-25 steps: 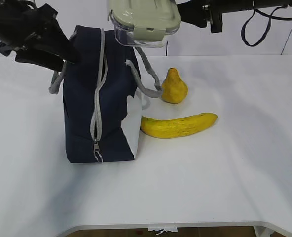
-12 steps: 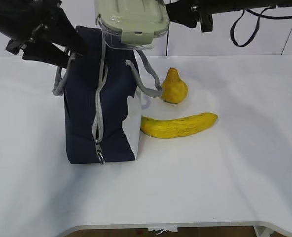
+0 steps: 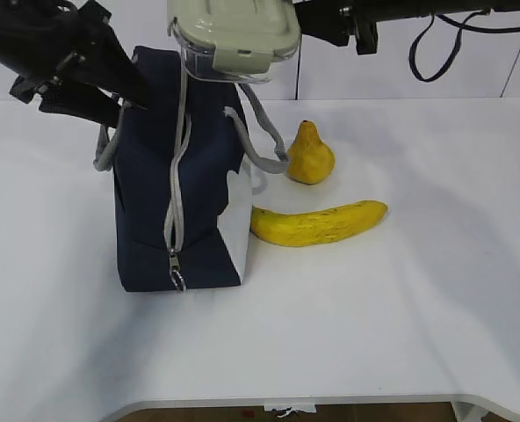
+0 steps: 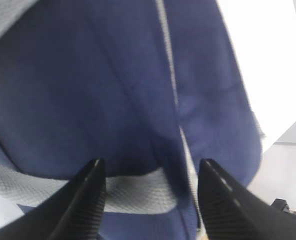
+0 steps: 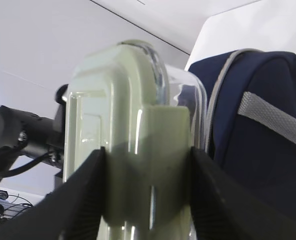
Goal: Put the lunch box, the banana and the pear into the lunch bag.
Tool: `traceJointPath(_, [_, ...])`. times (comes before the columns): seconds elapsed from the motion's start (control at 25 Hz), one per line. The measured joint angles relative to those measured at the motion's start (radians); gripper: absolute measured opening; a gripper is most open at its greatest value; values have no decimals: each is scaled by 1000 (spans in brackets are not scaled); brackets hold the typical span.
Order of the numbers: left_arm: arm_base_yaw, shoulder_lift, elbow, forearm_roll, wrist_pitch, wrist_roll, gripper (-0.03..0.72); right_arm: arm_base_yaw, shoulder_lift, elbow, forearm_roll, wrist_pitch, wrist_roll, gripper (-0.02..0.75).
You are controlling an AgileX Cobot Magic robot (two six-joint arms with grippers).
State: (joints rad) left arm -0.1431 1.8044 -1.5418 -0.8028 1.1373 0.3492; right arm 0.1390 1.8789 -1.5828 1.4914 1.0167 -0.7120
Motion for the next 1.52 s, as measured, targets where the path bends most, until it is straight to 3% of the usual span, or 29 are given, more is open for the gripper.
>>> traceJointPath(0.24, [0,26,0,12,0,0,382,0,0,0,4,0,0,365])
traceJointPath(0.48, [0,26,-1,52,35,0,34,31,0,0,4,-9,-2,365])
traceJointPath(1.24, [0,26,-2,86,70,0,15,105,121,0,17,-113,-19,364])
traceJointPath(1.52, [0,26,-2,90,72,0,15,78,126,0,-183,-230,-26,364])
